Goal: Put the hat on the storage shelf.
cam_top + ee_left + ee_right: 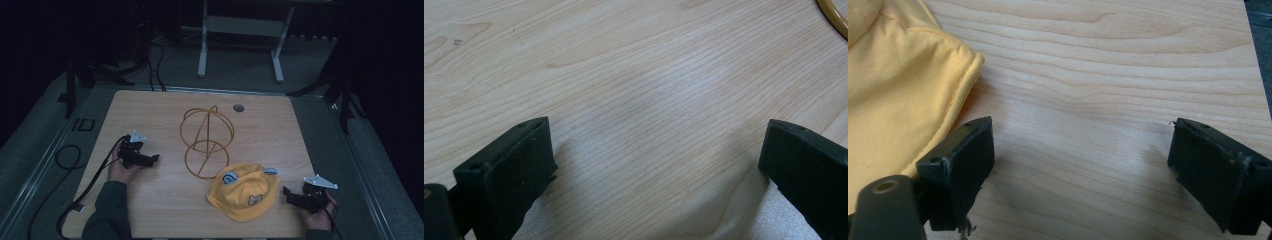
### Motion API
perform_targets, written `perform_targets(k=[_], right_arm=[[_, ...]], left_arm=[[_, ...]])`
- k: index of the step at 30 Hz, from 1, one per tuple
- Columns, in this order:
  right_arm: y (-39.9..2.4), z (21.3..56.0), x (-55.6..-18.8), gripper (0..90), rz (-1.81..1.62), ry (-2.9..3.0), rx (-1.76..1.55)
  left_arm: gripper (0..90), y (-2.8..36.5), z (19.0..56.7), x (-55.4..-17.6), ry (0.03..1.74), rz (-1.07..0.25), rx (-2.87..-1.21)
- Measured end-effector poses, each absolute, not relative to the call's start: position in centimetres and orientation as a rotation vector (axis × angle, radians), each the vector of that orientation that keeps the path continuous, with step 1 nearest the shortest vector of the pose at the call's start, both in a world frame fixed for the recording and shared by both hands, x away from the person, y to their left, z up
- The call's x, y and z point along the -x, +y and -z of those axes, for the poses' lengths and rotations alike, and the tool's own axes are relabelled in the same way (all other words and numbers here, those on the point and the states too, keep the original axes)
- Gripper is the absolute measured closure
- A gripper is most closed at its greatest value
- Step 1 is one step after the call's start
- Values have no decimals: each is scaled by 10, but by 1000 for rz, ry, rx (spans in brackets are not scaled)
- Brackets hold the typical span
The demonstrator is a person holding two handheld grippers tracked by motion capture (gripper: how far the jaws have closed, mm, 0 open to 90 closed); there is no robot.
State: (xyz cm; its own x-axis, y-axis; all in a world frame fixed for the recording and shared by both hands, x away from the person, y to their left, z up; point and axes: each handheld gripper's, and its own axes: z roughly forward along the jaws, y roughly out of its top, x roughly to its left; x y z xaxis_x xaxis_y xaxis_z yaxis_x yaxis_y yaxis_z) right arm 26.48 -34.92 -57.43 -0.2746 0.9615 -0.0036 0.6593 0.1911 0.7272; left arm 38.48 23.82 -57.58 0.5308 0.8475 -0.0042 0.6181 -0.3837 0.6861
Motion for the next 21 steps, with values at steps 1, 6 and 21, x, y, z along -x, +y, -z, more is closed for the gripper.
perform_targets(k=[1, 6, 21], right_arm=[[-349, 574, -265, 112, -862, 2008, -1512], [-349, 574, -264, 160, -872, 2009, -1505], [-351, 572, -265, 345, -900, 2018, -1473]], left_arm=[[12, 238, 576, -385, 1183, -465, -2132], [13, 238, 576, -385, 1193, -469, -2128], [14, 236, 576, -382, 1206, -475, -2122]])
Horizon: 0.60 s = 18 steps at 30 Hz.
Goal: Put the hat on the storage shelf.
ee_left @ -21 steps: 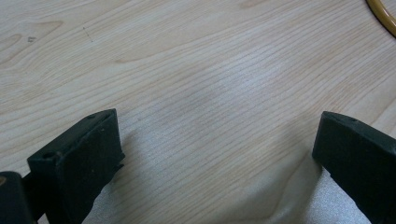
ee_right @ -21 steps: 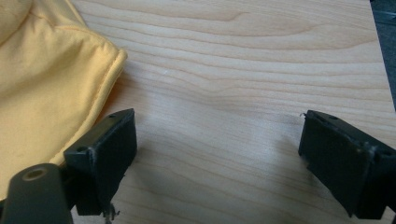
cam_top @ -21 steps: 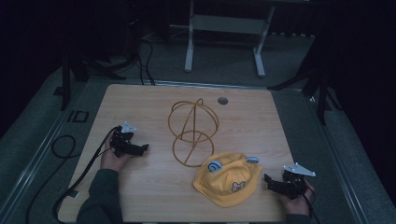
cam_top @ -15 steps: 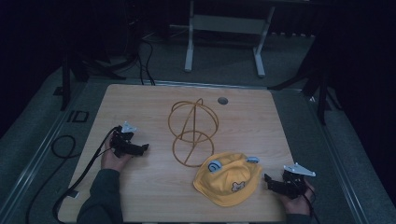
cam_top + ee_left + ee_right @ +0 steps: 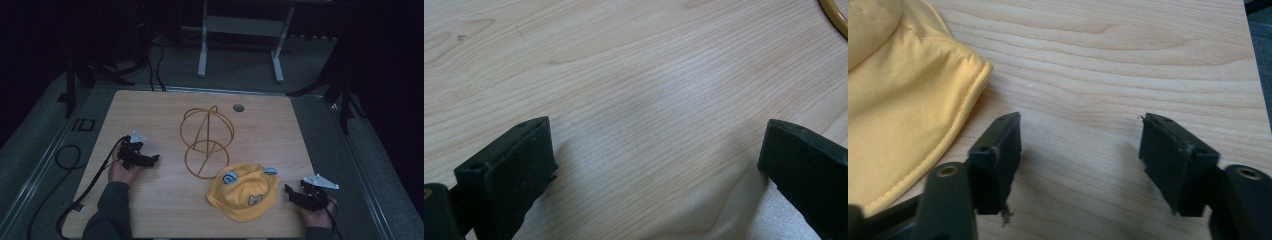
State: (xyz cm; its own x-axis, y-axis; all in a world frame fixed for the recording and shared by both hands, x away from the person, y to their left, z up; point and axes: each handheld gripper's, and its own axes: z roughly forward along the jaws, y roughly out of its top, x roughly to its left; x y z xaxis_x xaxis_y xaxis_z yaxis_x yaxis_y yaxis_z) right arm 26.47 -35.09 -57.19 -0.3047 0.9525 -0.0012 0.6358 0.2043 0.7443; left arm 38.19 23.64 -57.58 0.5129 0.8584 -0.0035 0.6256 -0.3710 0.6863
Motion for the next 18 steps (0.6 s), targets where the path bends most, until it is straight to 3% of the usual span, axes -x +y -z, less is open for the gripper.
perform_targets(k=[7, 18], right_arm=[[-355, 566, -265, 521, -916, 2106, -1455], [-349, 540, -262, 544, -889, 2308, -1249]], left_arm=[[15, 235, 576, -380, 1219, -480, -2114], [15, 235, 576, -380, 1220, -481, -2114]])
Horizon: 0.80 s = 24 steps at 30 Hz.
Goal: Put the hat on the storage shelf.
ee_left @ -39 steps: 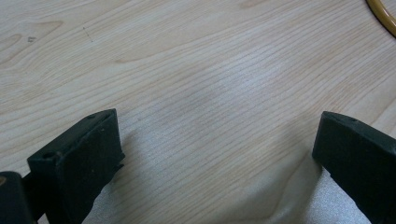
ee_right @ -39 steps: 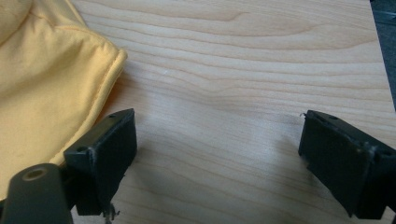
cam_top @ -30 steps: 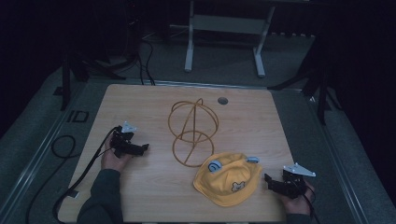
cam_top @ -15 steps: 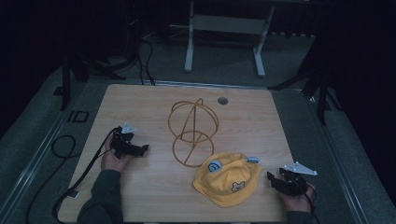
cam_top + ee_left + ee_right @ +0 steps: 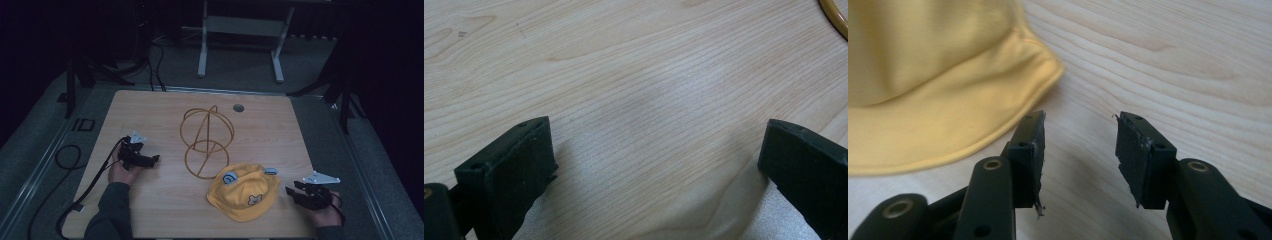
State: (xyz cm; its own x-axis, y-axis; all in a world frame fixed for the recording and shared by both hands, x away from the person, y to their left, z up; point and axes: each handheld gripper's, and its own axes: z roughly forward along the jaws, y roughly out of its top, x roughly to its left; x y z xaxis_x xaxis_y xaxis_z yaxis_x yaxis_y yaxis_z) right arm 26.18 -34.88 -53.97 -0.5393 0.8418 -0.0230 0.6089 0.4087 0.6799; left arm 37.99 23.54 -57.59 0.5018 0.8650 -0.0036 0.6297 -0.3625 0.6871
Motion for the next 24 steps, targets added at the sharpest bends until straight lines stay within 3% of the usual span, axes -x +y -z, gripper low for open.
perform_targets(k=[24], right_arm=[[-330, 472, -252, 543, -853, 2452, -994]], left_arm=[[15, 236, 576, -380, 1217, -482, -2114]])
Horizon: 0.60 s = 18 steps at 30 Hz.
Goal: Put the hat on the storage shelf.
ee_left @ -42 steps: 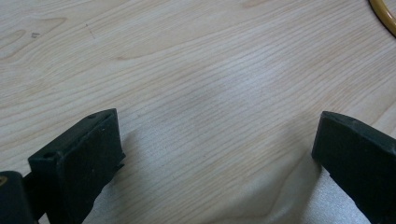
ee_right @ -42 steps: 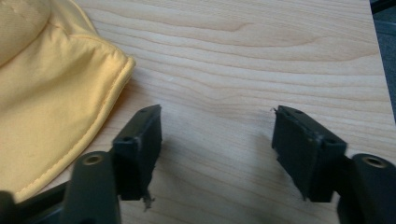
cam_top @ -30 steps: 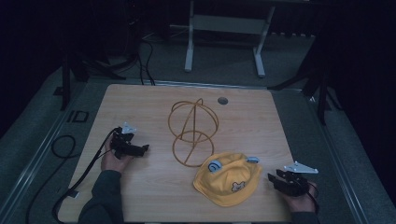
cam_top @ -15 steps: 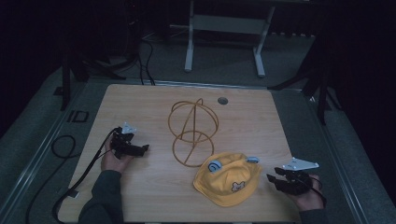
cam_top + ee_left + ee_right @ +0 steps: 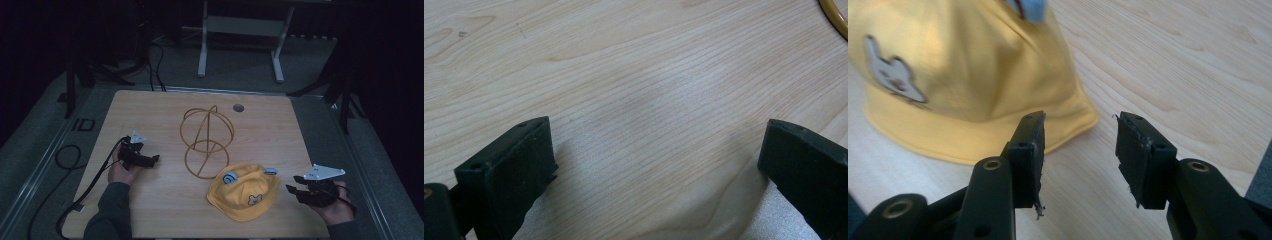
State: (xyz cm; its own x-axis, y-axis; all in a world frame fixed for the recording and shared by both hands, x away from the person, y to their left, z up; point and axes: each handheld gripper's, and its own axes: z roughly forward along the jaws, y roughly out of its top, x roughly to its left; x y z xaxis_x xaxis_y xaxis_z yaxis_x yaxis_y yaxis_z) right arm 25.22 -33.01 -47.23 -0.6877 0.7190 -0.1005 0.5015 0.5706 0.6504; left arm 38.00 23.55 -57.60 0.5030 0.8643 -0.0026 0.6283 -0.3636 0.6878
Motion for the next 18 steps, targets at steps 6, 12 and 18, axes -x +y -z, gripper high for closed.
perform_targets(k=[6, 12, 18], right_arm=[[-318, 459, -248, 523, -841, 2499, -936], [-311, 448, -249, 453, -831, 2529, -923], [-303, 437, -250, 312, -790, 2523, -897]], left_arm=[[15, 235, 576, -380, 1217, -482, -2114], [15, 235, 576, -380, 1218, -482, -2115], [15, 235, 576, -380, 1221, -484, -2114]])
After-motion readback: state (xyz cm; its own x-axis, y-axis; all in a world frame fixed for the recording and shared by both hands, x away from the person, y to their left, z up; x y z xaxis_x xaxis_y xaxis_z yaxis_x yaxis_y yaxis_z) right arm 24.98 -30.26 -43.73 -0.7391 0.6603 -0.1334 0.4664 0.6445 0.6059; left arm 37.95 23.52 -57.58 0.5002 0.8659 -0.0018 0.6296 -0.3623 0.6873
